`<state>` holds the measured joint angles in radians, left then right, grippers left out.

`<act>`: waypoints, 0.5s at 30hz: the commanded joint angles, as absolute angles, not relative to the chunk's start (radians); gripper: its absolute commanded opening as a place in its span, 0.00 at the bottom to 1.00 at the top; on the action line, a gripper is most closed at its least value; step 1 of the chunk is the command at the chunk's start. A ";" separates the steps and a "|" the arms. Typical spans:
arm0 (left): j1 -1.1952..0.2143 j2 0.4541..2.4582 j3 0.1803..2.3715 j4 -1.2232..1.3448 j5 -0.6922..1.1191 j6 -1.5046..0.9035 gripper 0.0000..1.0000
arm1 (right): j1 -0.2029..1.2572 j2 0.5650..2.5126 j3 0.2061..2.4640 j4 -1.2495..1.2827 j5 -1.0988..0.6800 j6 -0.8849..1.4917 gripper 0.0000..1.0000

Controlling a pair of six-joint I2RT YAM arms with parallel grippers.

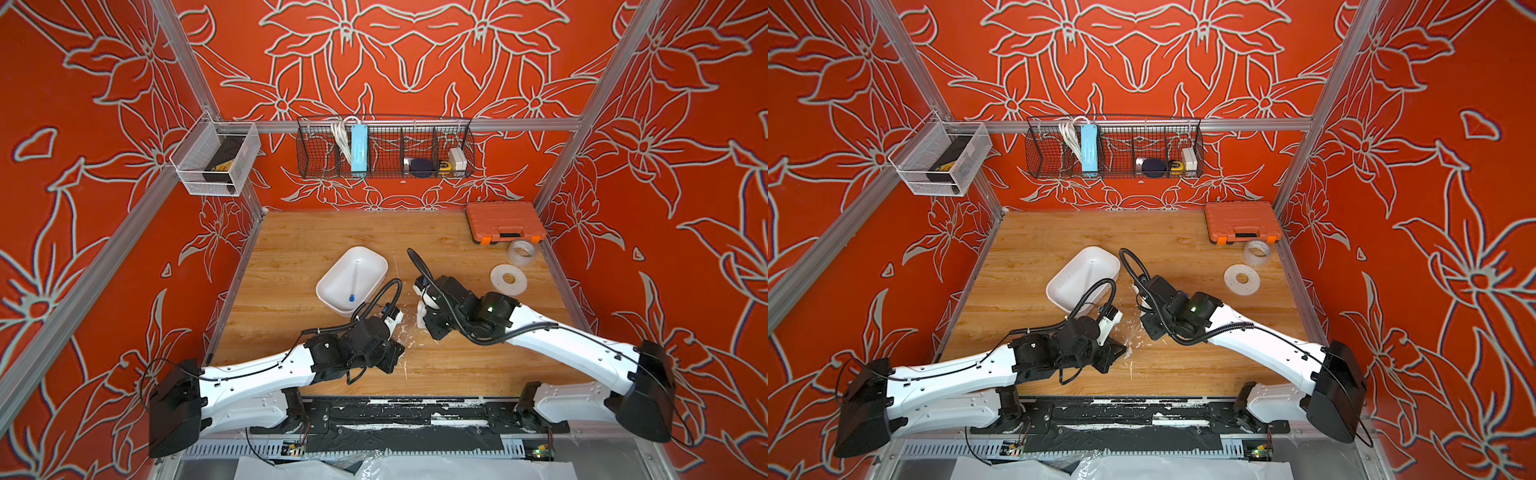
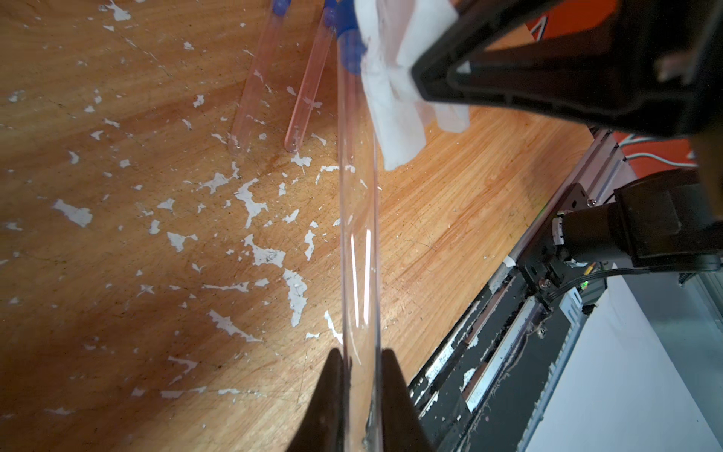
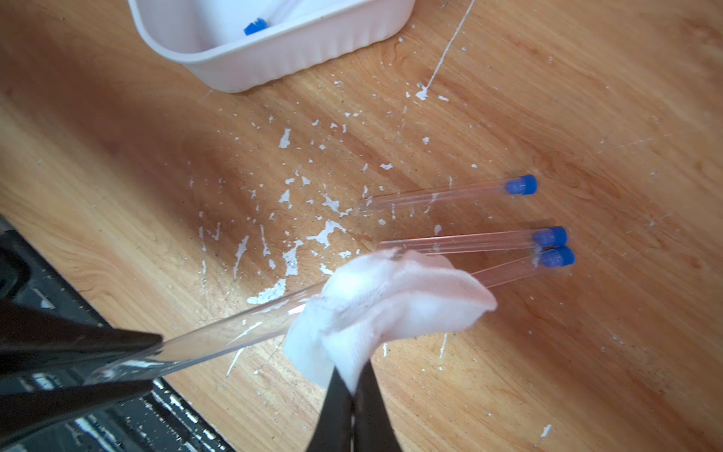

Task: Wipe the exteriors of test tubes
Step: Wipe the dirt from the test tube.

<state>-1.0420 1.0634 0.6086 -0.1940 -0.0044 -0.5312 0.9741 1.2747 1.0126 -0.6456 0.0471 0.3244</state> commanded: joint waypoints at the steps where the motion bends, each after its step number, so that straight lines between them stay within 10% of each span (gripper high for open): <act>1: -1.049 1.085 0.625 -0.196 -0.037 -0.507 0.13 | 1.008 1.262 1.001 -0.638 0.013 0.359 0.00; 15: -1.068 1.119 0.652 -0.185 -0.051 -0.493 0.13 | 1.115 1.394 1.032 -0.608 0.066 0.415 0.00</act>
<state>-1.0630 1.1320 0.6331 -0.2127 -0.0422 -0.5053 1.1049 1.3853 1.0126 -0.5919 0.0349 0.4072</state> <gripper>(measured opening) 0.130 0.051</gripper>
